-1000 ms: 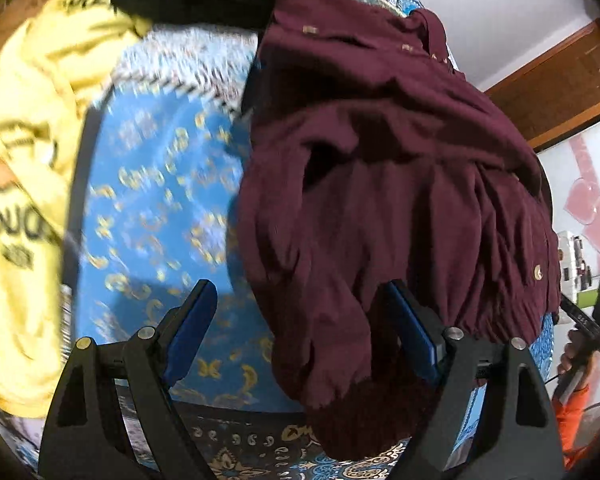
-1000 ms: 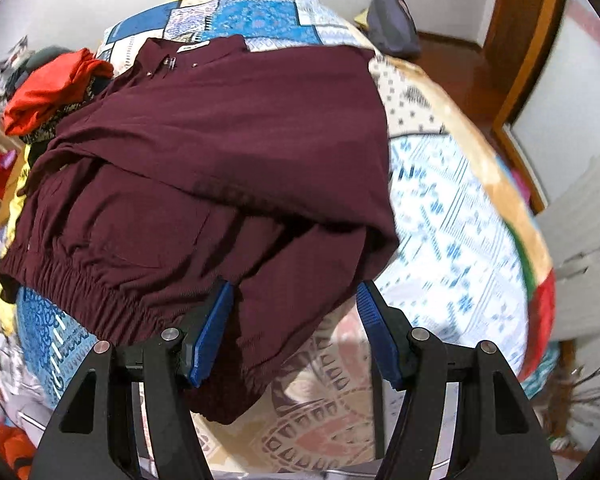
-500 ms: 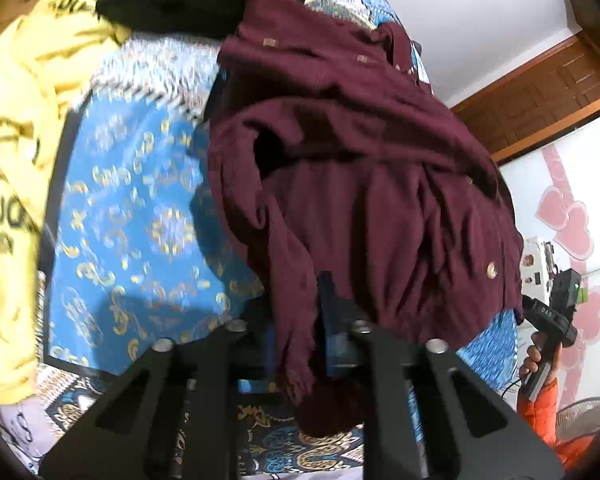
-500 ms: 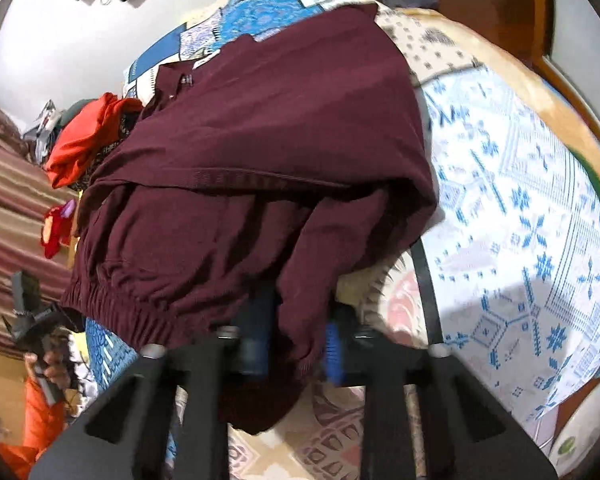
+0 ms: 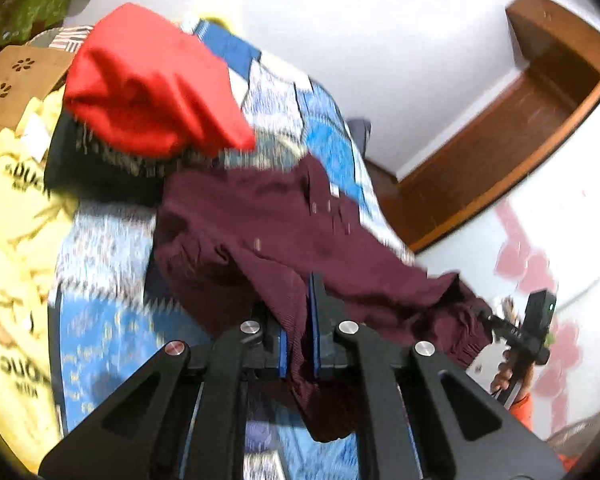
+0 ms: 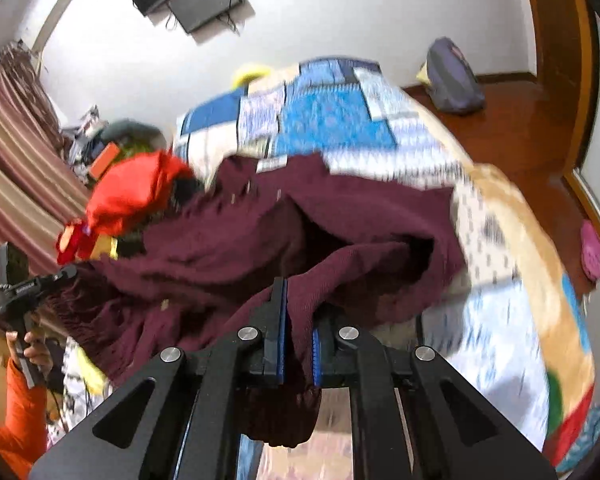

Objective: Fold large clothes

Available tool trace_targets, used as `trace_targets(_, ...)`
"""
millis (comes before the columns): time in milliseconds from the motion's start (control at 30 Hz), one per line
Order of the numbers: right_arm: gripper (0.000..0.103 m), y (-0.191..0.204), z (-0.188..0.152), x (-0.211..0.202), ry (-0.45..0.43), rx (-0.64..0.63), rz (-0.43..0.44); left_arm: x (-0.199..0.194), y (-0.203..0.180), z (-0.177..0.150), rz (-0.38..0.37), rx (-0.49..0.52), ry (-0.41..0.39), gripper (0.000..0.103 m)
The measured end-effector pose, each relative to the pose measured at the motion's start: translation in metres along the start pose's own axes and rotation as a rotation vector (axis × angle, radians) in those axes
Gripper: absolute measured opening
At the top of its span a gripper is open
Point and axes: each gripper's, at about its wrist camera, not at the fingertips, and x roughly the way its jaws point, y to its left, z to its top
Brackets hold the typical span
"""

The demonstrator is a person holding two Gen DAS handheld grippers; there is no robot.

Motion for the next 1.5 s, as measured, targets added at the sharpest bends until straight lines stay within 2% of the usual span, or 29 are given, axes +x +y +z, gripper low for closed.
trace_targets(167, 0.008, -0.020, 0.043, 0.033, -0.039, 0.063, -0.021, 0.020, 0.029, 0.044, 0.028, -0.088, -0.079, 0.007)
trace_targets(267, 0.008, -0.033, 0.058, 0.061, -0.023, 0.119, -0.018, 0.040, 0.046, 0.058, 0.093, -0.094, -0.106, 0.007)
trace_targets(500, 0.008, -0.051, 0.071, 0.132, 0.072, 0.131, -0.104, 0.102, 0.052, 0.055, 0.324, 0.024, -0.091, 0.007)
trace_targets(700, 0.007, -0.071, 0.063, 0.160, 0.127, 0.138, -0.132, 0.134, 0.052, 0.056, 0.397, 0.112, -0.064, 0.009)
trace_targets(800, 0.008, -0.069, 0.062, 0.153, 0.110, 0.122, -0.124, 0.141, 0.048, 0.056, 0.423, 0.152, -0.041, 0.012)
trace_targets(867, 0.012, -0.064, 0.064, 0.146, 0.116, 0.091, -0.130, 0.139, 0.042, 0.055, 0.429, 0.182, -0.035, 0.015)
trace_targets(1033, 0.017, -0.053, 0.069, 0.123, 0.152, 0.036, -0.160, 0.116, 0.024, 0.054, 0.375, 0.231, -0.040, 0.038)
trace_targets(1100, 0.019, -0.052, 0.068, 0.117, 0.155, 0.035, -0.165, 0.108, 0.015, 0.051, 0.364, 0.252, -0.036, 0.050)
trace_targets(1267, 0.021, -0.053, 0.063, 0.097, 0.143, 0.046, -0.170, 0.082, -0.004, 0.040, 0.364, 0.282, -0.074, 0.064)
trace_targets(1400, 0.021, -0.060, 0.061, 0.081, 0.123, 0.074, -0.140, 0.068, -0.016, 0.028, 0.373, 0.337, -0.079, 0.064)
trace_targets(1500, 0.021, -0.069, 0.060, 0.071, 0.113, 0.107, -0.100, 0.071, -0.019, 0.018, 0.370, 0.360, -0.036, 0.064)
